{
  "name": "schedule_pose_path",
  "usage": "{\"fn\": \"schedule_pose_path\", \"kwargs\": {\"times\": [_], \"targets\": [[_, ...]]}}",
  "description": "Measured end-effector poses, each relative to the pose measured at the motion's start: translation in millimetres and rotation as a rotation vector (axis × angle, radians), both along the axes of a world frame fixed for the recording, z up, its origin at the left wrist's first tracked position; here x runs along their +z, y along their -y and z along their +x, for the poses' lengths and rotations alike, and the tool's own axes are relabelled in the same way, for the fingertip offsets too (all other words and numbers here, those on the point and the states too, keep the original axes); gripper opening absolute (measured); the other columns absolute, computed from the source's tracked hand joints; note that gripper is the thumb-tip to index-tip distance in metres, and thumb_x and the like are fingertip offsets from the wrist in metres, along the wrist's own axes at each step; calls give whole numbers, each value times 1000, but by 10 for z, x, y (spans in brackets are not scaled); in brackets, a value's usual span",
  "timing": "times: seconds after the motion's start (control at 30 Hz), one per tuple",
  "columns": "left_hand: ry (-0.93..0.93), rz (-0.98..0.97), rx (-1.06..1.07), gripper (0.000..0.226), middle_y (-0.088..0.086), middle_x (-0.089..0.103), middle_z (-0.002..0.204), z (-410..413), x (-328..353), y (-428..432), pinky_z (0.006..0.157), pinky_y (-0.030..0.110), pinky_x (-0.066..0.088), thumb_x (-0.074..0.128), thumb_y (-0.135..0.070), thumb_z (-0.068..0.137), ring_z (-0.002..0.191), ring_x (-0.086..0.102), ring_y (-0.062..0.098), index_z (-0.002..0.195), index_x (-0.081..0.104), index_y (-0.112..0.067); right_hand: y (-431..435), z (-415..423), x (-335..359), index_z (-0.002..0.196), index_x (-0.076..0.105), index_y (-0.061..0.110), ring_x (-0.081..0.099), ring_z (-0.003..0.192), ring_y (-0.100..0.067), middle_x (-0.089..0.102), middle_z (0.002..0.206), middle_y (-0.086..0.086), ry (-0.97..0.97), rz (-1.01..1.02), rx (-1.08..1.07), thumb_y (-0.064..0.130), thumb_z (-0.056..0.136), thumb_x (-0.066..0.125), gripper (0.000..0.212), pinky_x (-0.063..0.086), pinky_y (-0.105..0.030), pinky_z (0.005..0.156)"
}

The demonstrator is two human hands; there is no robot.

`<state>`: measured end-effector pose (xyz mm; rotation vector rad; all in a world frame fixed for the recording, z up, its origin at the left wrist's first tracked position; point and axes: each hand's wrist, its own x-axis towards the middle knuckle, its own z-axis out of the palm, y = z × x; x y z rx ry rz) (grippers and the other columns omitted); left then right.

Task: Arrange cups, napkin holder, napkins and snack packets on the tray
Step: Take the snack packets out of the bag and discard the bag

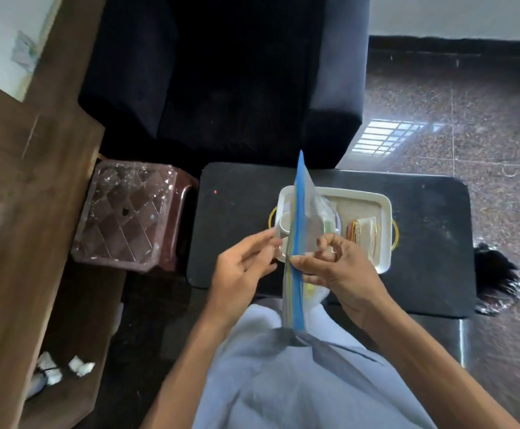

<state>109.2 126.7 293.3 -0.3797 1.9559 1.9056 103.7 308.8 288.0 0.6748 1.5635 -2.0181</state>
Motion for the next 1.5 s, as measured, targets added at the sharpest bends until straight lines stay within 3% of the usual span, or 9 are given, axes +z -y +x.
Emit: {"fn": "schedule_pose_path", "kwargs": {"times": [0.13, 0.4, 0.53, 0.77, 0.97, 1.07, 1.27, 1.4, 1.5], "targets": [[16, -20, -6, 23, -1, 80, 108, -163, -39, -425, 88, 35, 61, 76, -39, 83, 102, 76, 16, 105, 75, -31, -126, -26, 113, 82, 47, 15, 74, 66, -24, 68, 67, -16, -111, 139, 11, 11, 62, 90, 47, 62, -35, 66], [123, -24, -37, 22, 2, 75, 83, -303, -149, -716, 60, 22, 59, 78, -10, 87, 71, 72, 12, 109, 76, -7, -362, 16, 175, 95, 57, 12, 76, 71, -21, 75, 70, -7, -107, 306, 6, 9, 68, 90, 42, 60, -29, 67], [212, 68, 23, 22, 10, 80, 94, -225, -121, -888, 70, 28, 64, 70, -6, 94, 80, 77, 18, 114, 74, 0, -501, 99, 160, 103, 66, 17, 76, 73, -16, 77, 72, -2, -62, 253, -27, 16, 74, 84, 34, 58, -25, 69], [-11, -289, 55, 14, 2, 80, 89, 54, -190, -1553, 70, 24, 60, 72, -6, 90, 76, 74, 10, 101, 81, -11, -898, 381, 5, 100, 72, 23, 62, 57, -4, 59, 56, 7, 13, 439, -186, 8, 84, 75, 23, 48, -20, 57], [170, -70, 193, 22, 6, 81, 94, 249, -185, -2250, 75, 41, 66, 69, -1, 93, 89, 78, 29, 99, 80, -19, -1670, 425, 30, 107, 69, 9, 68, 66, -9, 64, 56, 6, 174, -29, -194, -10, 91, 55, 28, 59, -21, 66], [87, -182, 186, 18, 12, 80, 99, 307, -173, -2544, 81, 42, 64, 69, -2, 94, 89, 77, 27, 108, 78, -7, -1967, 464, -31, 106, 68, 9, 64, 71, -15, 60, 61, 1, 133, 13, -153, -7, 92, 58, 23, 59, -32, 82], [-365, -596, -40, 15, -9, 77, 78, 390, -28, -2872, 62, 5, 48, 69, -16, 89, 62, 68, 3, 94, 82, -15, -2280, 438, -24, 95, 67, 21, 66, 72, -10, 73, 84, 1, -109, 366, -11, 46, 86, 71, 27, 56, -30, 63], [-266, -564, 73, 14, -20, 74, 77, 400, -45, -3033, 63, 7, 51, 73, -13, 88, 66, 71, 0, 93, 83, -20, -2408, 401, -49, 77, 60, 10, 53, 57, -14, 62, 66, -9, -148, 409, -73, 26, 91, 71, 24, 48, -32, 52], [-150, -427, 172, 21, -27, 72, 68, 423, -64, -3180, 65, 14, 57, 72, -17, 83, 65, 70, -5, 81, 77, -38, -2465, 425, -45, 76, 61, 13, 49, 50, -8, 58, 61, 0, -14, 76, -208, 14, 96, 64, 20, 38, -18, 45]]}}
